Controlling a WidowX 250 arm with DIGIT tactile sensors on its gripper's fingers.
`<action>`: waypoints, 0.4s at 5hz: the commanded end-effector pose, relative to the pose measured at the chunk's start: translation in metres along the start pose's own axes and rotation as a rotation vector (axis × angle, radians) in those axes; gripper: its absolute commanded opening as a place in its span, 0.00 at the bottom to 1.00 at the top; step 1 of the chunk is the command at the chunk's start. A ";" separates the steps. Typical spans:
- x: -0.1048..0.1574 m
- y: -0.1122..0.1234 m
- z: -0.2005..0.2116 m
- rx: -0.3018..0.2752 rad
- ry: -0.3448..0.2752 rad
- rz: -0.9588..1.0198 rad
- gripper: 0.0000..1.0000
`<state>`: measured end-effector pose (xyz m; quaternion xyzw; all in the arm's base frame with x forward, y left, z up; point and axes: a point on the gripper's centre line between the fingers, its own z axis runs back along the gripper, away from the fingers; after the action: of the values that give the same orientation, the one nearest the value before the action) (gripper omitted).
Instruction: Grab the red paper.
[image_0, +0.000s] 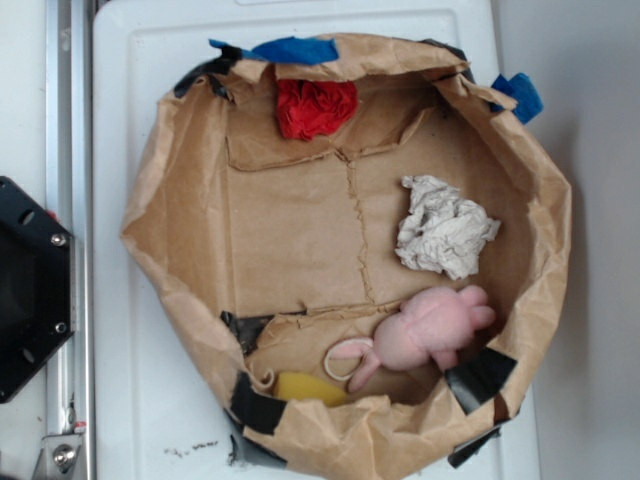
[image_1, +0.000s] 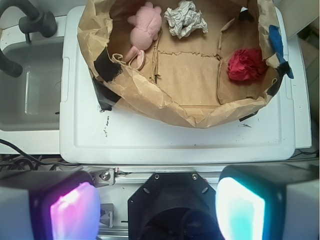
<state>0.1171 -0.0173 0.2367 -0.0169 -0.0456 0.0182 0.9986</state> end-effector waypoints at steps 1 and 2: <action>0.000 0.000 0.000 0.000 0.000 0.000 1.00; 0.029 -0.009 -0.005 0.005 -0.021 0.060 1.00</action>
<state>0.1416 -0.0238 0.2243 -0.0135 -0.0348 0.0535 0.9979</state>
